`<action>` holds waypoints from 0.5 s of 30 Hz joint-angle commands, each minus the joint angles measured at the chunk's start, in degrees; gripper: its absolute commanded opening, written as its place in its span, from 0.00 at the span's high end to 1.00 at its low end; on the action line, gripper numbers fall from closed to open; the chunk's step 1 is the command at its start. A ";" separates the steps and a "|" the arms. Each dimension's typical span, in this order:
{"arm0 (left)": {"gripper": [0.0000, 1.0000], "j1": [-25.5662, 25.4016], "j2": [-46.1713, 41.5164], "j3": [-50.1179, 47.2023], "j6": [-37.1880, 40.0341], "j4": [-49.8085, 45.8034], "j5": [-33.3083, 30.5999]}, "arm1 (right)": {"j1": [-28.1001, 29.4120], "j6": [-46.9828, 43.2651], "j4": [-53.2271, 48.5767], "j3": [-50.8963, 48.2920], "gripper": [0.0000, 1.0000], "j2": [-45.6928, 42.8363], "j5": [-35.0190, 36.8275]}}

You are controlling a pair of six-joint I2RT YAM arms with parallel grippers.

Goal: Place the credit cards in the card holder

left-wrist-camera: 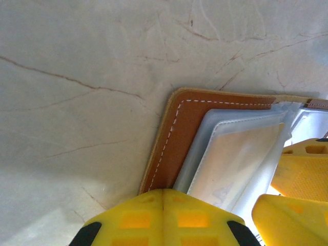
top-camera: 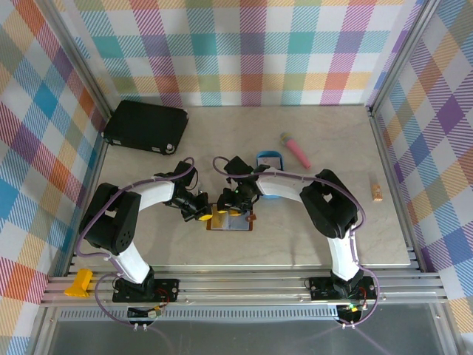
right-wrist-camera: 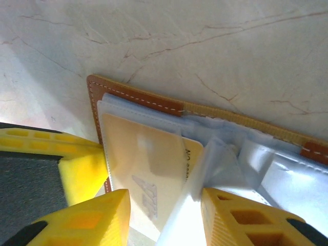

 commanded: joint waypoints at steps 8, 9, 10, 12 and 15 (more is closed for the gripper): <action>1.00 0.48 2.04 0.19 0.21 -1.59 -1.33 | 0.02 1.20 1.47 -0.15 0.59 -2.17 -1.24; 1.00 0.48 1.98 0.15 0.22 -1.60 -1.33 | 0.03 1.43 1.85 -0.13 0.59 -2.00 -1.41; 1.00 0.48 2.00 0.07 0.21 -1.62 -1.34 | 0.14 1.54 2.11 -0.24 0.59 -1.89 -1.49; 1.00 0.48 1.94 0.06 0.32 -1.64 -1.35 | 0.05 1.68 2.58 -0.26 0.60 -1.75 -1.50; 1.00 0.48 2.04 0.19 0.29 -1.65 -1.37 | 0.03 1.64 2.96 0.08 0.60 -1.61 -1.79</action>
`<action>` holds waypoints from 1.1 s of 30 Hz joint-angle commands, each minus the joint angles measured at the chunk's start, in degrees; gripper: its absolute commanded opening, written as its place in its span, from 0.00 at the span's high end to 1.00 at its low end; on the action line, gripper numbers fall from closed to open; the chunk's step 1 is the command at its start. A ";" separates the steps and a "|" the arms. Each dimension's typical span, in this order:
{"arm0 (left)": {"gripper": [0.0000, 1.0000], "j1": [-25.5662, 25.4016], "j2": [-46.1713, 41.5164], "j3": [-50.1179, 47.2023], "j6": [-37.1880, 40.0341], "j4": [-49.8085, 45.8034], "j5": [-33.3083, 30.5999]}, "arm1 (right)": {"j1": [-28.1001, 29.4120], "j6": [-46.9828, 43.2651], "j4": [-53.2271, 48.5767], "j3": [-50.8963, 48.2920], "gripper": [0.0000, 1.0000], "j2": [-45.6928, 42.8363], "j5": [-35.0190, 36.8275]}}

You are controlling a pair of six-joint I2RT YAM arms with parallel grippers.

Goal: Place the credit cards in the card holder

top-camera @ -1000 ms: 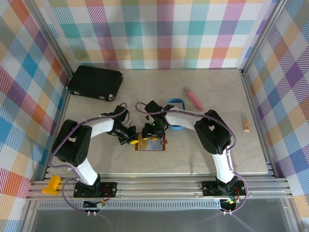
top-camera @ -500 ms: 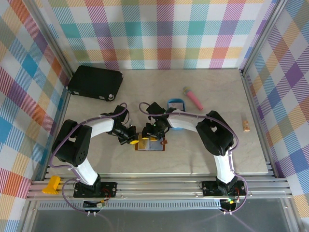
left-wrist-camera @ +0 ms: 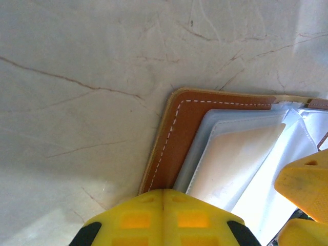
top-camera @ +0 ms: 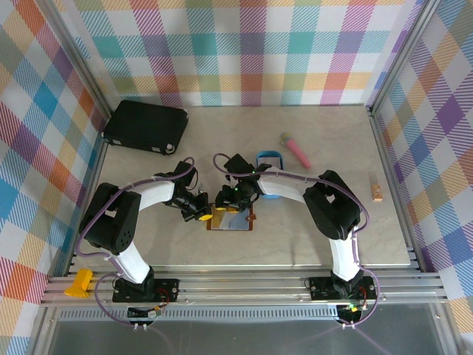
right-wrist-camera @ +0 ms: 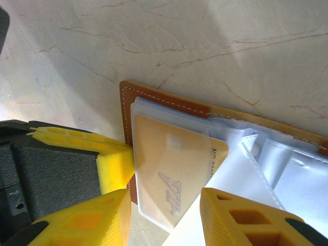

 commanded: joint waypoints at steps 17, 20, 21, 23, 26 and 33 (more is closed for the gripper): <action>1.00 0.65 2.24 0.06 0.54 -1.74 -1.18 | 0.01 0.08 2.27 1.11 0.60 -1.28 -0.22; 1.00 0.65 2.33 0.06 0.56 -1.78 -1.26 | 0.01 -2.93 -3.80 1.89 0.60 -3.87 5.06; 1.00 0.65 2.39 0.06 0.53 -1.80 -1.24 | 0.02 -4.06 -6.86 2.44 0.59 -4.52 7.50; 1.00 0.65 2.47 0.10 0.49 -1.75 -1.15 | 0.01 -5.67 -12.27 2.81 0.54 -5.67 12.07; 1.00 0.65 2.41 0.09 0.51 -1.58 -1.04 | 0.12 -6.66 -16.72 1.57 0.49 -7.24 15.97; 1.00 0.65 2.48 0.12 0.30 -1.54 -0.99 | 1.92 -8.94 -17.35 2.97 0.48 -5.35 12.32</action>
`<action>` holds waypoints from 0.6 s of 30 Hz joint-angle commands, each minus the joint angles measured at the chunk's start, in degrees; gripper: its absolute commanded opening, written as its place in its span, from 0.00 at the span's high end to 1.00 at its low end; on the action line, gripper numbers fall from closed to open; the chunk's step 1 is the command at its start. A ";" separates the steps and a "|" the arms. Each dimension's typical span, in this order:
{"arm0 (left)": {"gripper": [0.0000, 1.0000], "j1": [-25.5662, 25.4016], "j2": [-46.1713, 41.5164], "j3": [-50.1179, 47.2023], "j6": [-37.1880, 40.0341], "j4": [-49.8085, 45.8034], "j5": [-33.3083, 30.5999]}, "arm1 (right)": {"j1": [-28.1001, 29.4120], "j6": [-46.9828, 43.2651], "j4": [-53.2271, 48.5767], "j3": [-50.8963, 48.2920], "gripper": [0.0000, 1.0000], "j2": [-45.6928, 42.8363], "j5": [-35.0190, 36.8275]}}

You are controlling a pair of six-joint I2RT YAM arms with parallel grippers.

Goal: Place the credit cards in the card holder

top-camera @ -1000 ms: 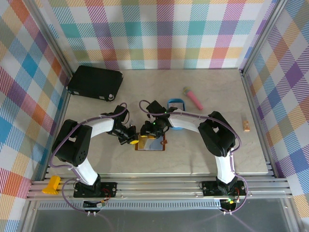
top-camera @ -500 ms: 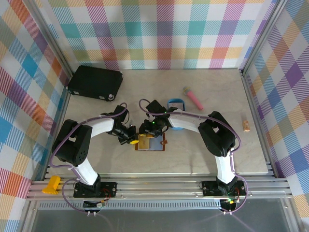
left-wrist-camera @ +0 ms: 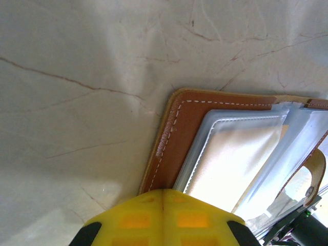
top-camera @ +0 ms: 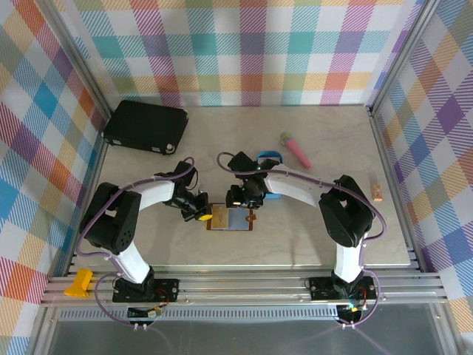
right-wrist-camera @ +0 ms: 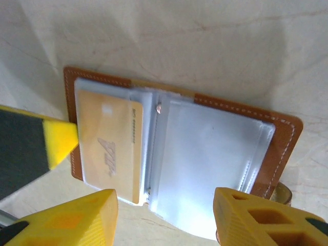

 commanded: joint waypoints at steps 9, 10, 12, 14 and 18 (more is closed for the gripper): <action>1.00 0.50 2.21 -0.05 0.30 -1.42 -1.28 | 3.70 -0.85 -4.02 8.06 0.48 5.37 -1.51; 1.00 0.50 2.24 -0.04 0.31 -1.42 -1.27 | 4.09 -0.36 -4.68 8.42 0.48 5.73 -0.77; 1.00 0.50 2.20 -0.05 0.29 -1.41 -1.24 | 4.66 0.52 -6.13 8.85 0.48 6.48 0.84; 1.00 0.50 2.19 0.01 0.30 -1.38 -1.11 | 4.90 1.00 -6.85 8.78 0.48 7.15 1.46; 1.00 0.50 2.28 -0.05 0.32 -1.43 -1.13 | 4.86 1.45 -7.42 7.79 0.48 7.46 2.65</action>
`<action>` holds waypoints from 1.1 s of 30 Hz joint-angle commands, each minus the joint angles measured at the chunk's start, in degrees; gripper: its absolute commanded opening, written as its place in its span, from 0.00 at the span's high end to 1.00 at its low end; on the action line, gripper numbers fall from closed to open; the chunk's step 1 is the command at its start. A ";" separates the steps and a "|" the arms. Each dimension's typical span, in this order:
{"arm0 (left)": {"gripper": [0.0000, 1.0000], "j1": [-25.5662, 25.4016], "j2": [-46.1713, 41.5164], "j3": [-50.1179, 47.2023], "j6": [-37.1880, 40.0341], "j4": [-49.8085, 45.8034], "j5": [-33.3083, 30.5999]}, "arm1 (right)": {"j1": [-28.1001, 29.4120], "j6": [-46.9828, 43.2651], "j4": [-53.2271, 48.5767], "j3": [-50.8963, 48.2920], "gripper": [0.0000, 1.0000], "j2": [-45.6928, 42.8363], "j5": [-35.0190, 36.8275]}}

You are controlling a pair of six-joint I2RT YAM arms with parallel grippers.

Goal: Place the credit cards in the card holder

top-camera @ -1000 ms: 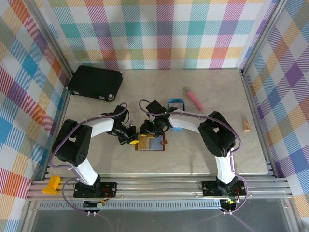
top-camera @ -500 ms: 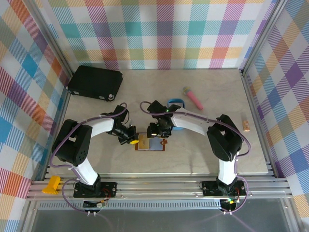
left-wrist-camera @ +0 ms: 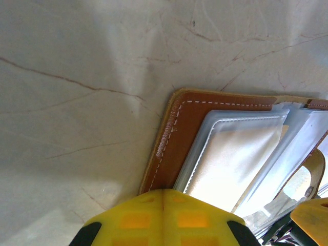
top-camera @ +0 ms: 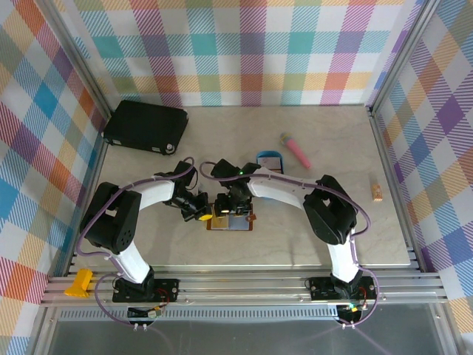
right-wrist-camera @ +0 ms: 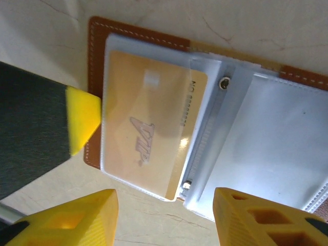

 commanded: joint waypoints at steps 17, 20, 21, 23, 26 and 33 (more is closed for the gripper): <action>1.00 0.48 1.91 -0.32 0.42 -1.32 -1.32 | -0.98 1.85 -6.53 -2.83 0.46 0.14 8.02; 1.00 0.47 1.97 -0.30 0.41 -1.33 -1.25 | -1.41 2.00 -6.26 -3.51 0.46 0.24 7.32; 1.00 0.47 1.92 -0.29 0.47 -1.31 -1.23 | -1.53 1.98 -5.72 -3.96 0.46 0.15 6.64; 1.00 0.48 1.96 -0.31 0.45 -1.34 -1.25 | -1.80 2.35 -4.04 -4.84 0.45 -0.24 5.52; 1.00 0.48 1.91 -0.39 0.42 -1.32 -1.23 | -2.28 2.63 -2.86 -5.34 0.45 -0.39 4.50; 1.00 0.48 1.99 -0.40 0.41 -1.23 -1.16 | -2.89 2.38 -1.58 -5.71 0.46 -1.93 4.55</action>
